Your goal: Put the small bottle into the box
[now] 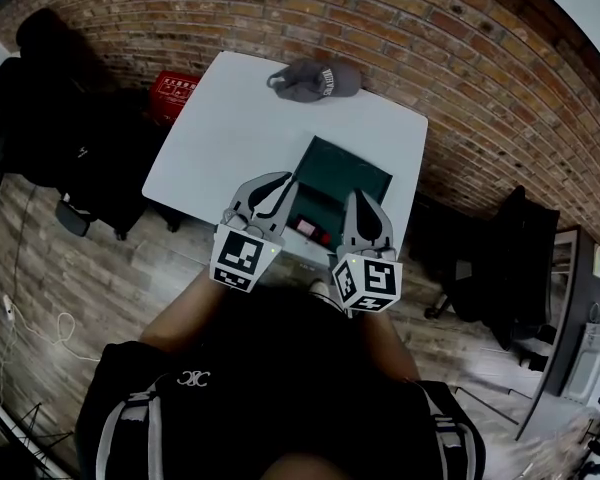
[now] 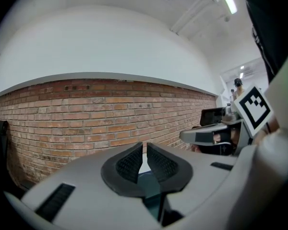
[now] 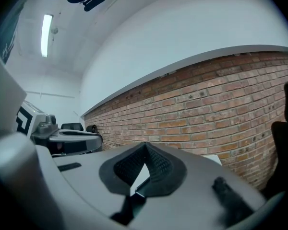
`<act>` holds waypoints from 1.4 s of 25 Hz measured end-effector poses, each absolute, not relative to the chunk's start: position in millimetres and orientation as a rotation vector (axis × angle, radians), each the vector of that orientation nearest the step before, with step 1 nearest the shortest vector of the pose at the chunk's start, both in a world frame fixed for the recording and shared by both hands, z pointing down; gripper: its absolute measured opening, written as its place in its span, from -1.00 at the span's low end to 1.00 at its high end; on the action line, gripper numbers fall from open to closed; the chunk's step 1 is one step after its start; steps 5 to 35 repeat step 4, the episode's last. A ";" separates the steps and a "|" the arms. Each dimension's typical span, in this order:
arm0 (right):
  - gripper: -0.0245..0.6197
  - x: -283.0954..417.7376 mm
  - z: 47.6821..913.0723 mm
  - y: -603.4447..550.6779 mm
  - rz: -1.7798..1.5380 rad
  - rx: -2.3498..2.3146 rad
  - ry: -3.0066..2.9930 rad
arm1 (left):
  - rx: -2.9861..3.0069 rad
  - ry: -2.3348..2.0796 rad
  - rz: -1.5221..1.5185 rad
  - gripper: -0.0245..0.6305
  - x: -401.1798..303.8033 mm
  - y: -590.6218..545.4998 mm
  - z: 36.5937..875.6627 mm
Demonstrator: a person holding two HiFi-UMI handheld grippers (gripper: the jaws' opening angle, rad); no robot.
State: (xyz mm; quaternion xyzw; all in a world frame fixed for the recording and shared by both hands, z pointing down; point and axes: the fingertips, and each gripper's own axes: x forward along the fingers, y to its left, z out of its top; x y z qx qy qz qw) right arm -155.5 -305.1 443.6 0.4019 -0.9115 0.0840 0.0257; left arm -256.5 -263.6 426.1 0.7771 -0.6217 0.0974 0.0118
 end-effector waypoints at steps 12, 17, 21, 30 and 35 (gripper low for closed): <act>-0.83 -160.8 443.2 -304.8 0.252 1.230 -2.825 | 2.410 -1.952 0.298 -0.81 -261.3 -263.7 426.4; -0.83 -160.8 443.2 -304.8 0.252 1.230 -2.825 | 2.410 -1.952 0.298 -0.81 -261.3 -263.7 426.4; -0.83 -160.8 443.2 -304.8 0.252 1.230 -2.825 | 2.410 -1.952 0.298 -0.81 -261.3 -263.7 426.4; -0.83 -160.8 443.2 -304.8 0.252 1.230 -2.825 | 2.410 -1.952 0.298 -0.81 -261.3 -263.7 426.4; -0.83 -160.8 443.2 -304.8 0.252 1.230 -2.825 | 2.410 -1.952 0.298 -0.81 -261.3 -263.7 426.4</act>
